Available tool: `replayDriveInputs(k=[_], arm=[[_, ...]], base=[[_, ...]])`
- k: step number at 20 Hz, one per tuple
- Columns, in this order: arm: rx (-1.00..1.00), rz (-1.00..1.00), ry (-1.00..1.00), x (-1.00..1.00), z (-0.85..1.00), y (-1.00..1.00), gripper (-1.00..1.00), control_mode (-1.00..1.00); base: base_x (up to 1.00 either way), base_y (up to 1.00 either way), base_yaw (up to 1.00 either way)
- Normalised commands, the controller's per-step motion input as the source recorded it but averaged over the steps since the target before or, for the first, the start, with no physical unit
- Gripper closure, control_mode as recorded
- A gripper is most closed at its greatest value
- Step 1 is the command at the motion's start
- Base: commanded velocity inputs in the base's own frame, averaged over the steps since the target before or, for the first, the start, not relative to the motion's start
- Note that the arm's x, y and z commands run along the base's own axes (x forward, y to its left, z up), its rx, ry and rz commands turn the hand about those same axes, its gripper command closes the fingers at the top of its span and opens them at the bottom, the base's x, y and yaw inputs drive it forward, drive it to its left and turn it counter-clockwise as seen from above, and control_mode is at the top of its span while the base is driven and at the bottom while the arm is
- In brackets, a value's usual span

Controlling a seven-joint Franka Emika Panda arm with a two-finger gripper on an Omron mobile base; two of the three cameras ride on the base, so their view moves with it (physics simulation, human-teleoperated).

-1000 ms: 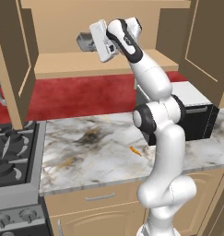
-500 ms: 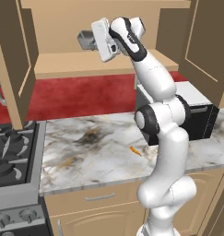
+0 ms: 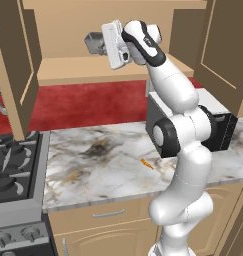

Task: Retrieve the tupperware from the cabinet, then place the raw meat into the tupperware to avoid contamination.

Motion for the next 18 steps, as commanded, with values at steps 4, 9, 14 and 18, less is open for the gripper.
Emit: replayDriveInputs(k=[4,9,14,18], arm=[[0.05,0.00,-0.05,-0.50,0.03,0.11,1.00,-1.00],[0.04,0.00,-0.01,-0.66,0.15,0.09,1.00,-1.00],[0.03,0.00,0.00,-0.72,0.26,0.08,1.00,-1.00],[0.00,0.00,0.00,-0.85,0.22,0.07,1.00,-1.00]], base=[[0.00,0.00,0.00],[0.00,0.00,0.00],[0.00,0.00,0.00],[0.00,0.00,0.00]])
